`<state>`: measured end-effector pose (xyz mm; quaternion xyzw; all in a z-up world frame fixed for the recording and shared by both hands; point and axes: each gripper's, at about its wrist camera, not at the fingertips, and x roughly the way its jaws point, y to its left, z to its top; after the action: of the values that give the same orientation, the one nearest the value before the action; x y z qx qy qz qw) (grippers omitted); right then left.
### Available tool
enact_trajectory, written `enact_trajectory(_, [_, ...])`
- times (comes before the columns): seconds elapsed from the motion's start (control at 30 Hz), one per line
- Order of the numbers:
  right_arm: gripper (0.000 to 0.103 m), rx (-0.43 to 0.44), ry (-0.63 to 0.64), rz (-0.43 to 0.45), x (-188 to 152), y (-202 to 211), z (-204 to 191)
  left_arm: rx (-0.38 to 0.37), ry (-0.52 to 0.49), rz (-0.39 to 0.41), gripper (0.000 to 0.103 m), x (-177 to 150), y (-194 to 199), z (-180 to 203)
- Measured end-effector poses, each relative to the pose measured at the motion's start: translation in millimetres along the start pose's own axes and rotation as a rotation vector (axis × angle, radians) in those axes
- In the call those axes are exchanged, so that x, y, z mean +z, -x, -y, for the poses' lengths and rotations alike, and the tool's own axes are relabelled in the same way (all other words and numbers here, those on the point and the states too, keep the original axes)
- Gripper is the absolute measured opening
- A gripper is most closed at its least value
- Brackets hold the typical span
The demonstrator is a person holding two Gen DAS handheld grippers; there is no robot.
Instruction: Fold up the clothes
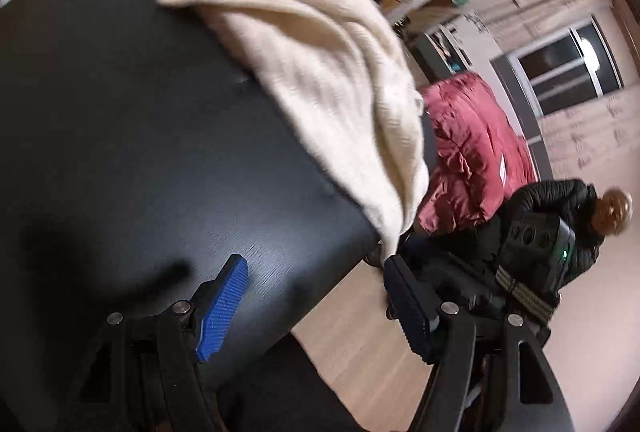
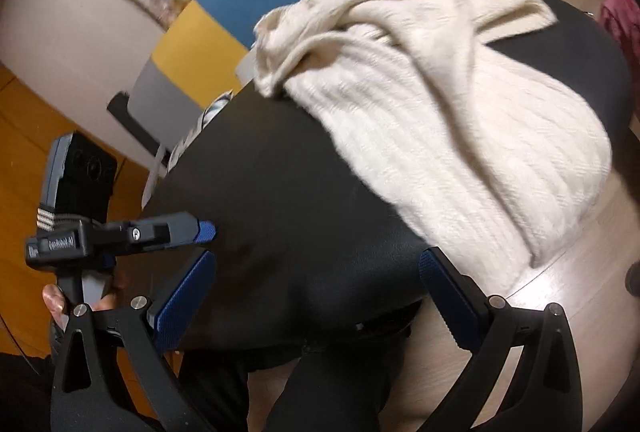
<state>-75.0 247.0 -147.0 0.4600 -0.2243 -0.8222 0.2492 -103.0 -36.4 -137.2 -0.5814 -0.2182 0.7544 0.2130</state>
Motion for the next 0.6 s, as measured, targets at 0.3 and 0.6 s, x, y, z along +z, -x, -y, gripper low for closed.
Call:
enact_trajectory(0.3, [0.103, -0.113, 0.088, 0.109, 1.6, 6.2, -34.5, 0.049, 0.036, 0.037, 0.072, -72.8, 68.6, -63.1])
enact_trajectory(0.6, [0.103, 0.077, -0.073, 0.040, 6.1, -10.8, -28.3, 0.066, 0.039, 0.186, 0.072, -57.2, 100.6, -63.5])
